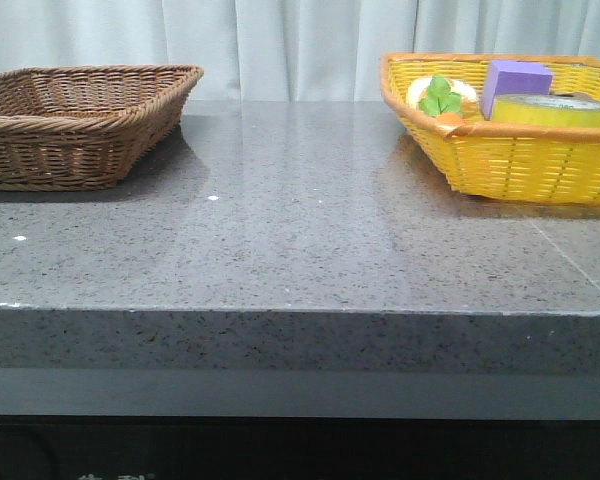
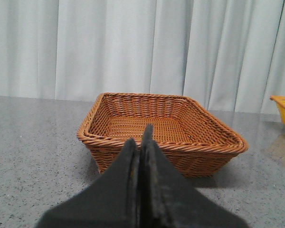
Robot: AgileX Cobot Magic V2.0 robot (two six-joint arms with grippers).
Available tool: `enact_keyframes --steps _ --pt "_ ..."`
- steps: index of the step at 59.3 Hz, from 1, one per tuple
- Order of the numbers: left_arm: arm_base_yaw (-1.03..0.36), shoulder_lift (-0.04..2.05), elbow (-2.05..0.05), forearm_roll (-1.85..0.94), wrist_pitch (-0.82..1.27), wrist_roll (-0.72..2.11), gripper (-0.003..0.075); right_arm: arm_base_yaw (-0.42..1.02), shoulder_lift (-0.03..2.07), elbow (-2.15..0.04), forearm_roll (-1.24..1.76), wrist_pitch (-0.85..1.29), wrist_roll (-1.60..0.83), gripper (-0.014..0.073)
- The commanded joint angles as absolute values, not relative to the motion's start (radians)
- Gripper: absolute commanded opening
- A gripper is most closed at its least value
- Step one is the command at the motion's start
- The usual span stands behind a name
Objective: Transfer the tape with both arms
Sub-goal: 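Move the right gripper over the tape roll in the yellow basket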
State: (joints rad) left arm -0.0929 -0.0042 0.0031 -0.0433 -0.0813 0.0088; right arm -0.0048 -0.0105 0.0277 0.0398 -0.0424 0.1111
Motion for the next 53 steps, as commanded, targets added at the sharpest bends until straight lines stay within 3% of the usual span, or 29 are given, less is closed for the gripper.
enact_keyframes --steps 1,29,43,53 --pt "-0.095 -0.022 0.011 -0.040 -0.162 0.000 -0.0020 -0.010 -0.033 0.021 0.036 -0.125 0.109 -0.0068" --pt "-0.095 -0.019 -0.034 -0.066 -0.136 0.000 -0.0020 -0.010 -0.033 -0.016 0.011 -0.058 0.108 -0.0068" --pt "-0.095 -0.007 -0.272 -0.077 0.091 0.000 -0.0020 -0.010 -0.021 -0.236 -0.026 0.179 0.108 -0.0068" --pt "-0.095 0.107 -0.482 -0.077 0.214 0.000 -0.0020 -0.010 0.099 -0.465 -0.088 0.382 0.108 -0.0068"
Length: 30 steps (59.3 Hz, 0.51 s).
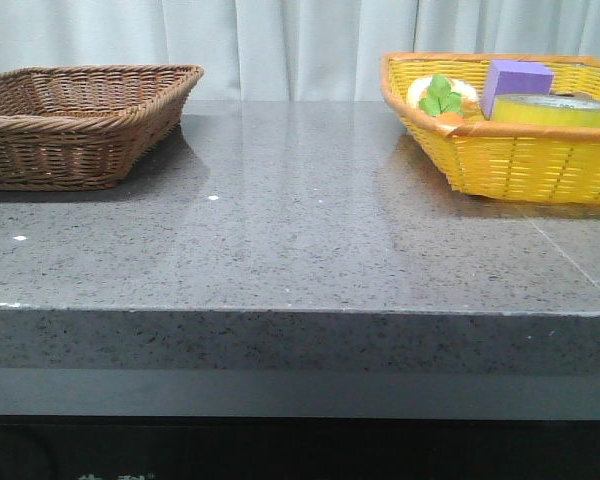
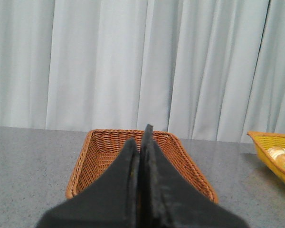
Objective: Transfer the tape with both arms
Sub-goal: 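Move the right gripper over the tape roll in the yellow basket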
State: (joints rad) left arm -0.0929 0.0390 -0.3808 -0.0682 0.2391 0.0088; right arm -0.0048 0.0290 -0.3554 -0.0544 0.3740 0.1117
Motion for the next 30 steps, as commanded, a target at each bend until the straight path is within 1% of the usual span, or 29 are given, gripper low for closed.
enact_keyframes --steps 1,9,19,24,30 --pt "-0.095 0.118 -0.495 -0.077 0.219 0.000 -0.0020 -0.010 0.117 -0.489 -0.088 0.393 0.108 -0.0068" --pt "-0.095 0.254 -0.633 -0.077 0.288 0.000 -0.0020 -0.010 0.254 -0.648 -0.086 0.449 0.108 -0.0068" --pt "-0.095 0.456 -0.797 -0.077 0.455 0.000 -0.0020 -0.010 0.424 -0.813 -0.084 0.563 0.108 -0.0068" --pt "-0.095 0.545 -0.847 -0.089 0.482 0.000 -0.0020 -0.010 0.497 -0.852 -0.084 0.588 0.108 -0.0068" --pt "-0.095 0.617 -0.854 -0.133 0.474 0.000 -0.0020 -0.010 0.551 -0.854 -0.085 0.585 0.108 -0.0068"
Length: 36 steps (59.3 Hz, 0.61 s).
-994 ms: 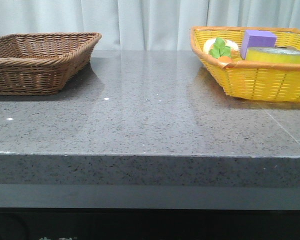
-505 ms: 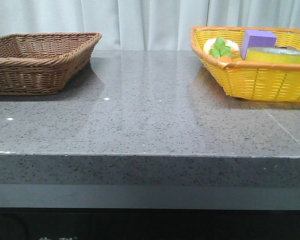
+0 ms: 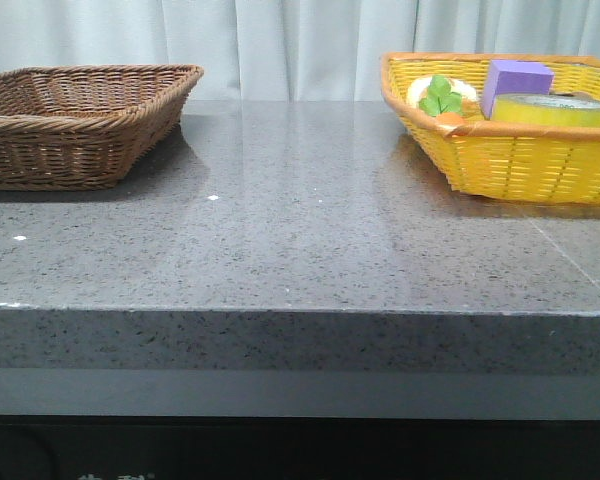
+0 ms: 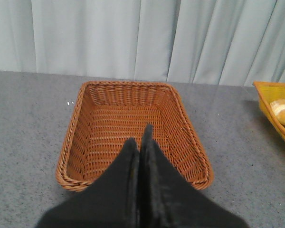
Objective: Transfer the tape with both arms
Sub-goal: 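Move the right gripper over the tape roll in the yellow basket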
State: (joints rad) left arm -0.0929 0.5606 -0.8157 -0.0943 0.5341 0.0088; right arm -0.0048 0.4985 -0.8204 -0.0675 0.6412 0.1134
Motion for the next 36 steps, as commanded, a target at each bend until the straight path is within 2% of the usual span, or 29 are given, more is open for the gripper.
enact_keyframes --steps 1,29,32,36 --pt "-0.095 0.625 -0.854 -0.132 0.472 0.000 -0.0020 -0.010 0.561 -0.854 -0.085 0.585 0.108 -0.0068" --pt "-0.095 0.901 -0.854 -0.118 0.487 0.008 -0.0020 -0.010 0.786 -0.854 -0.088 0.609 0.108 -0.0063" --pt "-0.095 0.926 -0.854 -0.099 0.478 0.008 -0.0013 -0.010 0.815 -0.854 -0.088 0.615 0.108 -0.0036" --pt "-0.095 0.941 -0.854 -0.084 0.476 0.008 0.0057 -0.010 0.845 -0.854 -0.088 0.620 0.108 0.0036"
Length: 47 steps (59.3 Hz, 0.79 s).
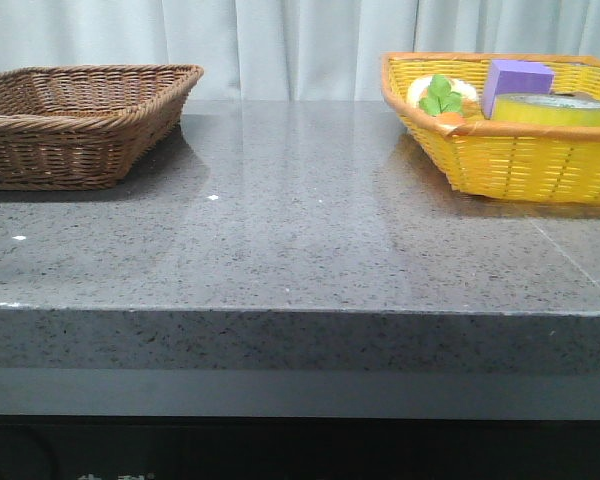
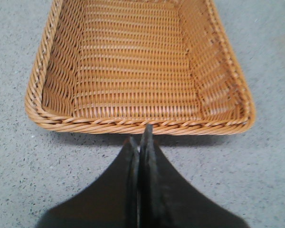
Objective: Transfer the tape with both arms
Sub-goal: 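Move the right gripper over the tape roll in the yellow basket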
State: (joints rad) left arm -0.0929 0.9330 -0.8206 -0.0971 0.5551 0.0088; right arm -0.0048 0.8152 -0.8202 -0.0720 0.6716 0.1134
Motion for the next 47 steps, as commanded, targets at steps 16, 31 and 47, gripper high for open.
enact_keyframes --steps 16,31,47 --pt "-0.095 0.946 -0.854 -0.060 0.446 0.008 0.0558 -0.010 0.920 -0.854 -0.088 0.622 0.107 0.0518" --pt "-0.104 0.946 -0.859 -0.062 0.425 0.030 0.0542 -0.010 0.933 -0.868 -0.079 0.629 0.107 0.0561" --pt "-0.327 0.946 -0.903 -0.064 0.418 0.061 0.0542 -0.010 0.952 -1.000 -0.076 0.705 0.107 0.0561"
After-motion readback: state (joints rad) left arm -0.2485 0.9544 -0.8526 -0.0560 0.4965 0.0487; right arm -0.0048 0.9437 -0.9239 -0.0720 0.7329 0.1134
